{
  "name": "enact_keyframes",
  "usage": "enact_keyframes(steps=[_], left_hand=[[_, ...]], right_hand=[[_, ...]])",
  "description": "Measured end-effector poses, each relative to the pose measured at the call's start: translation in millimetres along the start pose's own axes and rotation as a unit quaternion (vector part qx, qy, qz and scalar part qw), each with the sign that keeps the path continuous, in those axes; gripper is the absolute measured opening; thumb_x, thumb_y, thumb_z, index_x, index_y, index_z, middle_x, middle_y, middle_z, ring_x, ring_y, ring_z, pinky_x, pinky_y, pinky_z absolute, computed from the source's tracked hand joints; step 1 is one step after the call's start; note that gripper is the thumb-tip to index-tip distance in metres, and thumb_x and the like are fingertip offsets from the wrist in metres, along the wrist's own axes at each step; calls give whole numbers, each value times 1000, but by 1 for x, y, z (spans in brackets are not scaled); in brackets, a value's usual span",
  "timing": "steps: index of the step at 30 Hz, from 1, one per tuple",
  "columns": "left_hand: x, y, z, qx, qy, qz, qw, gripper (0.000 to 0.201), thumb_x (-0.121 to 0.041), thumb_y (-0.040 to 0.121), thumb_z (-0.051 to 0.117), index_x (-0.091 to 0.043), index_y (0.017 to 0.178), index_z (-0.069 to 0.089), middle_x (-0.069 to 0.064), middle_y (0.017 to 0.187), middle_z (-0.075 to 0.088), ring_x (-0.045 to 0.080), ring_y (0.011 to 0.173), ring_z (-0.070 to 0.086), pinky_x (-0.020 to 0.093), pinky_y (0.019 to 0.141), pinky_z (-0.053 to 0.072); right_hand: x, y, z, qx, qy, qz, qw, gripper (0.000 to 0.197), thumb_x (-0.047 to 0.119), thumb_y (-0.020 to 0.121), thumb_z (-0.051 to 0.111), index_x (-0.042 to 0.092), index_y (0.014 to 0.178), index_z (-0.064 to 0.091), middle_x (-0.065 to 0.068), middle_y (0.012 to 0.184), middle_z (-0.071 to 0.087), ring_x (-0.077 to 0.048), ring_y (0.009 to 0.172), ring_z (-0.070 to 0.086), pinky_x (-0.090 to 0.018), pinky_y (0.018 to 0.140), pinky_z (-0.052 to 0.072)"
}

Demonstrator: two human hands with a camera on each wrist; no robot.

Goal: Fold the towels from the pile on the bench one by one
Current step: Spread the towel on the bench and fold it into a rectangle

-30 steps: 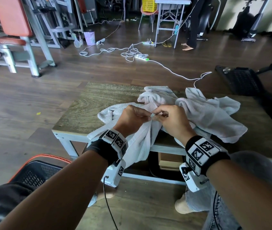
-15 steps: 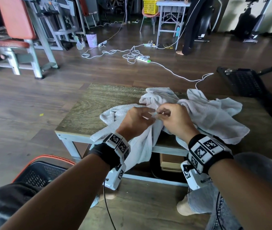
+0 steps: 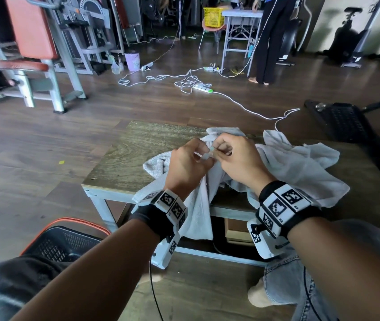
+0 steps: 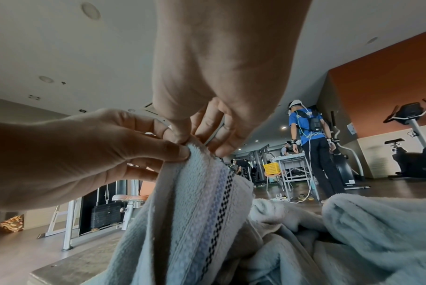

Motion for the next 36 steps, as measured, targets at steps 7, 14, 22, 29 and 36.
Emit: enact_keyframes(steps=[7, 14, 22, 29, 36], left_hand=[[1, 2, -6, 48, 52, 3, 998, 20, -27, 74, 71, -9, 69, 63, -4, 67, 65, 18, 66, 63, 32, 67, 54], [1, 1, -30, 120, 142, 37, 982, 19, -17, 68, 52, -6, 55, 44, 6, 59, 49, 27, 58, 45, 32, 54, 34], [-13, 22, -83, 84, 160, 26, 983, 16, -11, 85, 52, -5, 71, 54, 14, 64, 56, 25, 61, 47, 25, 56, 30], [-43, 16, -105, 86, 182, 188, 961, 22, -20, 102, 47, -7, 87, 57, -5, 78, 51, 20, 75, 51, 19, 69, 30], [-31, 18, -109, 145, 247, 251, 925, 31, -36, 99, 47, -5, 102, 51, 6, 86, 55, 29, 75, 54, 32, 69, 43]], right_hand=[[16, 11, -8, -10, 8, -15, 1000, 10, 9, 81, 78, 15, 82, 70, 4, 72, 70, -13, 70, 66, -31, 69, 55], [33, 30, -43, -44, 47, 6, 998, 5, 9, 86, 73, 11, 87, 69, -1, 79, 71, -12, 71, 65, -20, 67, 50], [45, 51, -71, -81, 58, 25, 995, 20, 10, 86, 73, 25, 77, 62, 2, 72, 67, -13, 65, 61, -23, 64, 46], [62, 59, -74, -116, 76, 19, 990, 5, 11, 87, 72, 14, 87, 68, -2, 77, 68, -12, 67, 61, -24, 66, 47], [85, 61, -74, -124, 82, 5, 989, 6, 13, 88, 72, 9, 92, 69, -4, 80, 71, -13, 70, 62, -21, 67, 49]])
Point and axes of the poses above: each hand's wrist, its own y-axis towards the middle knuckle, its own z-axis out of the palm, x = y × z, the point moved 8 cm from there along y, towards the middle knuckle
